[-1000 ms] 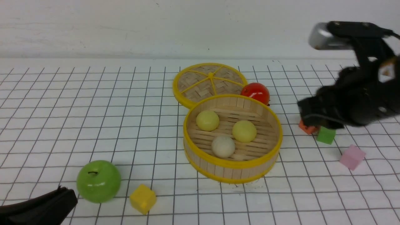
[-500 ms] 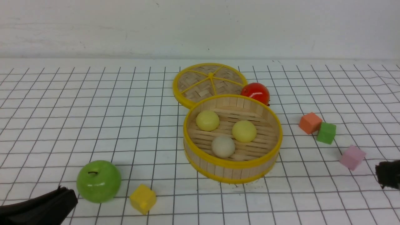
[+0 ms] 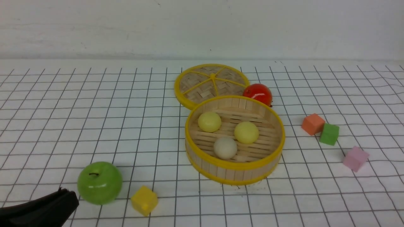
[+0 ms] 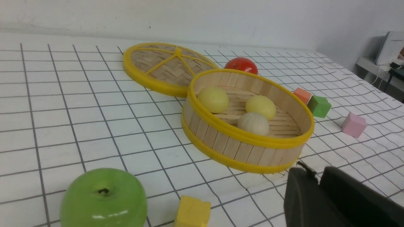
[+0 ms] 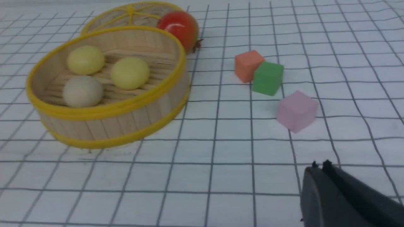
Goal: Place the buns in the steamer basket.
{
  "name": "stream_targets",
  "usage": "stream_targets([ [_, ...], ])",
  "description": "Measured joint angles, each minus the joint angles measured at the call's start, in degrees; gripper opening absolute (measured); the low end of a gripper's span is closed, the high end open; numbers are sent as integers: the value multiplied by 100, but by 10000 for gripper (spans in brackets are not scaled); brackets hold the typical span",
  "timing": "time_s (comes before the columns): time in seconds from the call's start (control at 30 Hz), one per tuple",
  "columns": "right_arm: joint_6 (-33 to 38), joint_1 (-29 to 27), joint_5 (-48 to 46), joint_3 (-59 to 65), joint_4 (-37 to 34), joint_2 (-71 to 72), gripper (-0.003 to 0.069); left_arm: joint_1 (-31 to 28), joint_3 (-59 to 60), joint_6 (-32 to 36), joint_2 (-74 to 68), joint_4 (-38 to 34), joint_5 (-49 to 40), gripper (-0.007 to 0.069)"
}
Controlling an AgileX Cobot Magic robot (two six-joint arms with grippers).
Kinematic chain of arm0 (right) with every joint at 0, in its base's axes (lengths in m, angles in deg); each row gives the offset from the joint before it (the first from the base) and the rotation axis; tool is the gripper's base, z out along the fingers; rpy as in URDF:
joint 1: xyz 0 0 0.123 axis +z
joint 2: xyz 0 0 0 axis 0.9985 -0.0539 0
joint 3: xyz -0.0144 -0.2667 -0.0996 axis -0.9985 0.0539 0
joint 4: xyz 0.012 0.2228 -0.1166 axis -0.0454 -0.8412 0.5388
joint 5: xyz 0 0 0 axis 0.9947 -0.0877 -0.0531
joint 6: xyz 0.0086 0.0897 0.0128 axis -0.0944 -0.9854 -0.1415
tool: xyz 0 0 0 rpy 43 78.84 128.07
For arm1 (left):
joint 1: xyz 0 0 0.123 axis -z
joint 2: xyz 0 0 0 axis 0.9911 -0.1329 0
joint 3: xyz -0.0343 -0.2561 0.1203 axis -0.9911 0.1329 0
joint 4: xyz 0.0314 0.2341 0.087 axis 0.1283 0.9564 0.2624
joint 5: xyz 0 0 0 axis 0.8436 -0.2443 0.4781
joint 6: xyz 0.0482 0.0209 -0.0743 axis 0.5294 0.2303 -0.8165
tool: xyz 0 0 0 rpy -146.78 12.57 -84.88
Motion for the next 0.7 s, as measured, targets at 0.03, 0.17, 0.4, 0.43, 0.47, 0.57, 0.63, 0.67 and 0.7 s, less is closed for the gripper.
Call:
stream_targets([
  [0.03,2,-52,83,285,19,241,-15,0,0,0,0,0,0,75],
  [0.17,23,-116,-143,649,36,804,-15,0,0,0,-5,0,0,82],
  [0.4,23,-165,-441,618,-177,873,-10,0,0,0,-5,0,-128,89],
  [0.43,23,-165,-441,618,-198,873,-10,0,0,0,-5,0,-148,90],
  [0.47,23,-165,-441,618,-205,873,-10,0,0,0,-5,0,-155,90],
  [0.57,23,-165,-441,618,-255,873,-10,0,0,0,-5,0,-163,92],
  [0.63,23,-165,-441,618,-262,873,-10,0,0,0,-5,0,-175,92],
  [0.67,23,-165,-441,618,-262,873,-10,0,0,0,-5,0,-175,92],
  [0.7,23,-165,-441,618,-262,873,-10,0,0,0,-5,0,-181,92],
])
